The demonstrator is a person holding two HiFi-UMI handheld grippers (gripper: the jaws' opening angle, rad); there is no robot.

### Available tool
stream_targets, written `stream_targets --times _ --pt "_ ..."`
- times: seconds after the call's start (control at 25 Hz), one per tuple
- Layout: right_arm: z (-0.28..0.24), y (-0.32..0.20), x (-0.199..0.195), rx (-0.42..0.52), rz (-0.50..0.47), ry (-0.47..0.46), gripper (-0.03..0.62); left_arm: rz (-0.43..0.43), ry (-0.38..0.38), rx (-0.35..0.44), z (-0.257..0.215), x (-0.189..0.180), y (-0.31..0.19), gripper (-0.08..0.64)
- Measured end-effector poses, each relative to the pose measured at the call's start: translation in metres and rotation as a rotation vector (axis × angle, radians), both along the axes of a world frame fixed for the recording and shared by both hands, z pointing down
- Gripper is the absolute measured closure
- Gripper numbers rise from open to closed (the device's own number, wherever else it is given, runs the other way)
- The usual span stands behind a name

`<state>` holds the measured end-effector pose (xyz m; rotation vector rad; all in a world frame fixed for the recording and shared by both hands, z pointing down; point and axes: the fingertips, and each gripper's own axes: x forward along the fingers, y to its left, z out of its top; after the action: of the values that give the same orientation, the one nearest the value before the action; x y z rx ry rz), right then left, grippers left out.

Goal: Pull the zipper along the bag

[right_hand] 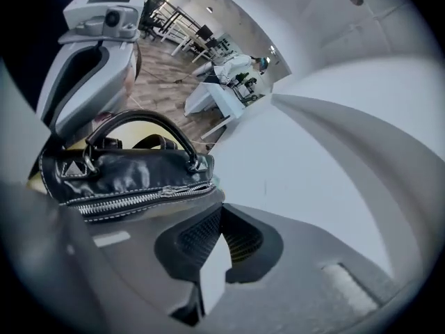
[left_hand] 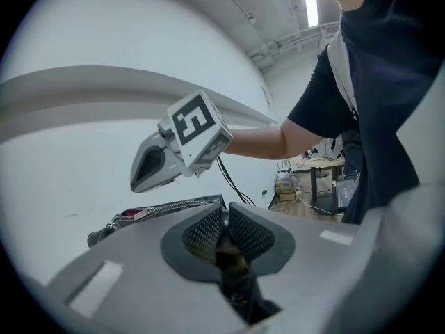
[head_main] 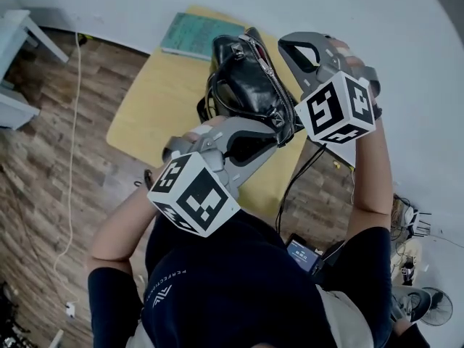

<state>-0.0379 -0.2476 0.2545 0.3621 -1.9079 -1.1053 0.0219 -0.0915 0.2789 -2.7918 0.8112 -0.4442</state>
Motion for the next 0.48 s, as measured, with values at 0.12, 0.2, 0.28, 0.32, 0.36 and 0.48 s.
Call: stream_targets --times 0.12,0.2,0.28,0.32,0.36,0.48 --pt "0.003 0.005 0.007 -0.05 0.026 -0.062 0.588 -0.024 0.024 0.001 -0.009 -0.008 -0.003 0.503" --pt "0.001 0.007 0.012 -0.063 0.044 -0.098 0.588 -0.033 0.041 0.005 -0.016 -0.012 -0.005 0.506" --pt "-0.003 0.01 0.018 -0.075 0.063 -0.134 0.588 -0.057 0.063 0.01 -0.022 -0.019 -0.008 0.509" --pt "-0.005 0.011 0.021 -0.082 0.074 -0.153 0.588 -0.076 0.074 0.011 -0.026 -0.024 -0.01 0.512" --pt "-0.007 0.013 0.024 -0.09 0.086 -0.174 0.588 -0.097 0.087 0.012 -0.028 -0.029 -0.013 0.518" --pt "-0.012 0.02 0.033 -0.121 0.125 -0.248 0.588 -0.166 0.121 0.008 -0.031 -0.044 -0.021 0.54"
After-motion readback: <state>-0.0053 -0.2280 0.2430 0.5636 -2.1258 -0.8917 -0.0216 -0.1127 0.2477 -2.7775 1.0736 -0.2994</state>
